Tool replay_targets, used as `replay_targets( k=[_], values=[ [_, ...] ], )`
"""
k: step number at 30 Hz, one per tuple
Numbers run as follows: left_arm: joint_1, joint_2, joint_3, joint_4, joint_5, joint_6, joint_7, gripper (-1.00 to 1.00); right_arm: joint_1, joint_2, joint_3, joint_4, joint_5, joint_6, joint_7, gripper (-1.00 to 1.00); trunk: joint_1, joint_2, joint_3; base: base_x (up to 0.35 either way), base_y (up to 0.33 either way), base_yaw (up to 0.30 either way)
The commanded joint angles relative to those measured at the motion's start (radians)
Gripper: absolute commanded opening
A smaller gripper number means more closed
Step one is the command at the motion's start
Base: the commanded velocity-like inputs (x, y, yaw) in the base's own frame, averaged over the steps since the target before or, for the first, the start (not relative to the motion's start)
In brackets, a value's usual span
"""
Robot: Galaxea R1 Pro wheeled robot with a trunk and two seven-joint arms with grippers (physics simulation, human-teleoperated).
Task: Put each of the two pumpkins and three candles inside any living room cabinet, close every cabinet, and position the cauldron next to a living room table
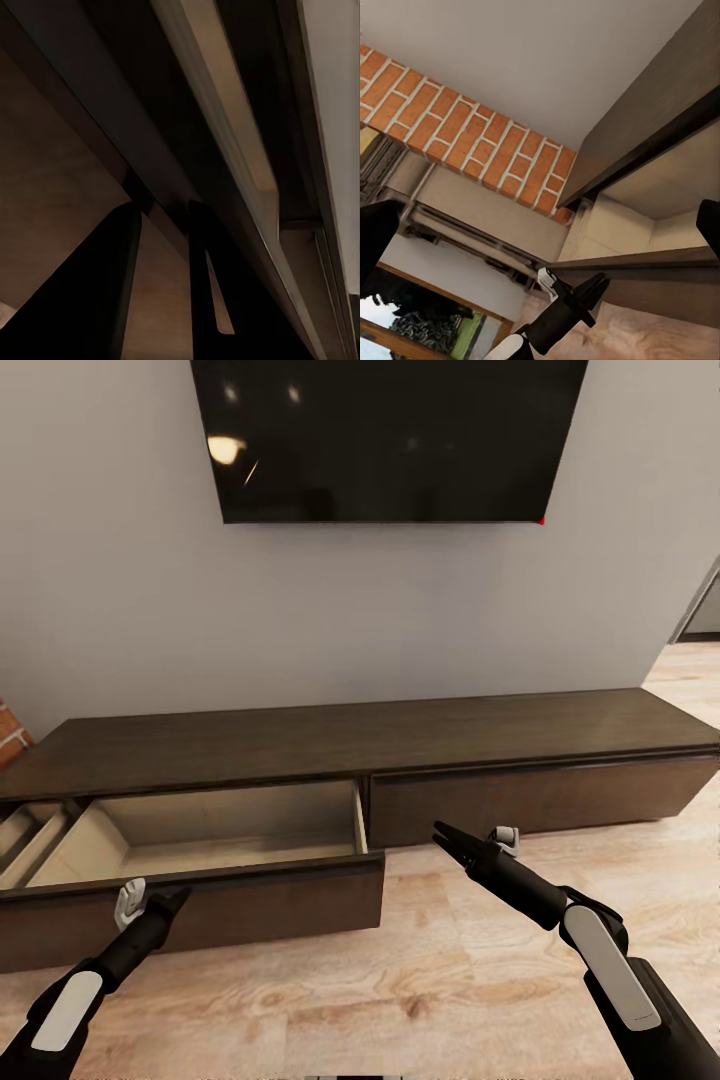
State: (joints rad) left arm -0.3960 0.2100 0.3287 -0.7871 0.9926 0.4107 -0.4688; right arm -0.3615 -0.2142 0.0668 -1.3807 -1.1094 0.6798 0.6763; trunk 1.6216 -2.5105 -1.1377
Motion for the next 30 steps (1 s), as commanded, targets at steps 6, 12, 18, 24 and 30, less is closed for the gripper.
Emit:
replay_targets(
  k=[6,12,18,24,30],
  values=[
    [-0.001,0.001,0.052,-0.001,0.025,0.011,-0.001,-1.0,-0.001,-0.001,0.001,0.0,-0.007,0.006,-0.001,1.0,0.0,0.0,-0.001,-0.049,0.0,0.0],
    [-0.001,0.001,0.052,-0.001,0.025,0.011,-0.001,-1.0,-0.001,-0.001,0.001,0.0,-0.007,0.006,-0.001,1.0,0.0,0.0,-0.001,-0.042,0.0,0.0],
    [-0.001,0.001,0.053,-0.001,0.025,0.011,-0.002,-1.0,-0.001,-0.001,0.001,0.0,-0.007,0.006,-0.001,1.0,0.0,0.0,-0.001,-0.055,0.002,0.0],
    [-0.001,0.001,0.052,-0.001,0.025,0.011,-0.002,-1.0,-0.001,-0.001,0.001,0.0,-0.007,0.006,-0.001,1.0,0.0,0.0,-0.001,-0.099,0.019,0.0],
    [-0.001,0.001,0.053,-0.001,0.025,0.011,-0.002,-1.0,-0.001,-0.001,0.001,0.0,-0.007,0.006,-0.001,1.0,0.0,0.0,-0.001,-0.007,0.001,0.0]
  ],
)
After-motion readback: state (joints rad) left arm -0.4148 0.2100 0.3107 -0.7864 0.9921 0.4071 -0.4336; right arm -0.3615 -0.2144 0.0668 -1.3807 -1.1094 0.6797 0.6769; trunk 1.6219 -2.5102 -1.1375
